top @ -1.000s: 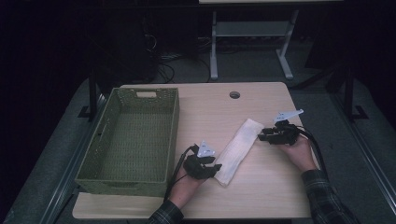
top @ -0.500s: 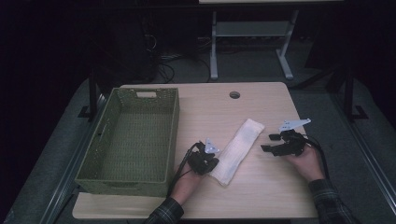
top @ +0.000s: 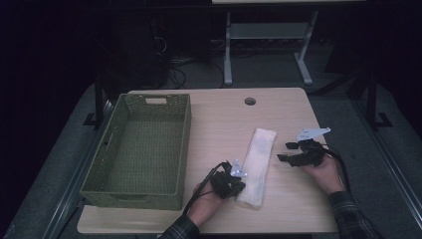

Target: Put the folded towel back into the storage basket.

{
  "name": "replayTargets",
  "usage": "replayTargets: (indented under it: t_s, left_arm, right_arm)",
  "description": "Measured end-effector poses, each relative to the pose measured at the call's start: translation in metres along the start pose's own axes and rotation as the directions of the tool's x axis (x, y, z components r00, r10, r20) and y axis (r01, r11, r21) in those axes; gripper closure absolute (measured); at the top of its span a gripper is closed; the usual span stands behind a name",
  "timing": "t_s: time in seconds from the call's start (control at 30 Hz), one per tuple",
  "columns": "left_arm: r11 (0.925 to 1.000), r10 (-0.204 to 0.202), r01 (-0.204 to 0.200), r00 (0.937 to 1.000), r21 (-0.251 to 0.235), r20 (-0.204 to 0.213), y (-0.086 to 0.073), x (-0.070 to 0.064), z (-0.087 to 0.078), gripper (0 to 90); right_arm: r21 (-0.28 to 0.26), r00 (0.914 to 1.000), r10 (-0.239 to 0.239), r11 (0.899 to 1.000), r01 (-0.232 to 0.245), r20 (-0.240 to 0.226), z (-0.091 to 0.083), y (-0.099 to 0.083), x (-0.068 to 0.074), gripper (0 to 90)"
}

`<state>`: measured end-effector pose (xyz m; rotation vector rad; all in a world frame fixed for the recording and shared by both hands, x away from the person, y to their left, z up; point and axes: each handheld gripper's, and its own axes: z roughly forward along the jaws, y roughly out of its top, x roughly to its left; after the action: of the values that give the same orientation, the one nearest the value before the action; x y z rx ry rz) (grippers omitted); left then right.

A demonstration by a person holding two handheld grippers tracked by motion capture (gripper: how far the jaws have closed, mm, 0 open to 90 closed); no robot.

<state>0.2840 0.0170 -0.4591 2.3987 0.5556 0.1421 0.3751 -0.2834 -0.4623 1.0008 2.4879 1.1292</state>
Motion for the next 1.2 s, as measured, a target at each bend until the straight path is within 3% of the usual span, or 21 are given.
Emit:
replayTargets:
  t_s: [0.33, 0.43, 0.6, 0.7, 0.93, 1.2]
  left_arm:
    - [0.9970, 0.077, -0.077, 0.9940, -0.005, 0.078, 0.010, -0.035, 0.011, 89.4]
    - [0.9963, 0.086, -0.085, 0.9919, -0.012, 0.093, 0.011, -0.040, 0.013, 88.9]
    - [0.9967, 0.081, -0.080, 0.9895, -0.011, 0.120, 0.013, -0.029, 0.010, 80.2]
    - [0.9956, 0.091, -0.086, 0.9821, -0.038, 0.165, 0.017, -0.021, 0.009, 71.5]
    - [0.9869, 0.160, -0.153, 0.9673, -0.053, 0.197, 0.033, -0.007, 0.009, 45.6]
    - [0.9709, 0.239, -0.233, 0.9509, -0.055, 0.196, 0.052, 0.001, 0.025, 34.0]
  right_arm:
    - [-0.008, 1.0000, 0.001, 1.000, -0.001, 0.000, -0.001, 0.000, 0.000, 34.1]
    - [-0.013, 1.0000, -0.004, 1.000, 0.004, -0.001, -0.001, 0.000, -0.001, 34.1]
    - [-0.010, 1.0000, 0.002, 1.000, -0.002, 0.000, -0.001, 0.000, -0.001, 34.1]
    - [-0.008, 1.0000, 0.003, 1.000, -0.003, 0.001, 0.000, 0.000, -0.001, 34.3]
    - [-0.005, 1.0000, 0.000, 1.000, 0.000, 0.005, 0.001, -0.001, -0.001, 34.5]
    - [-0.003, 1.0000, 0.003, 1.000, -0.003, 0.009, 0.001, -0.002, -0.002, 34.5]
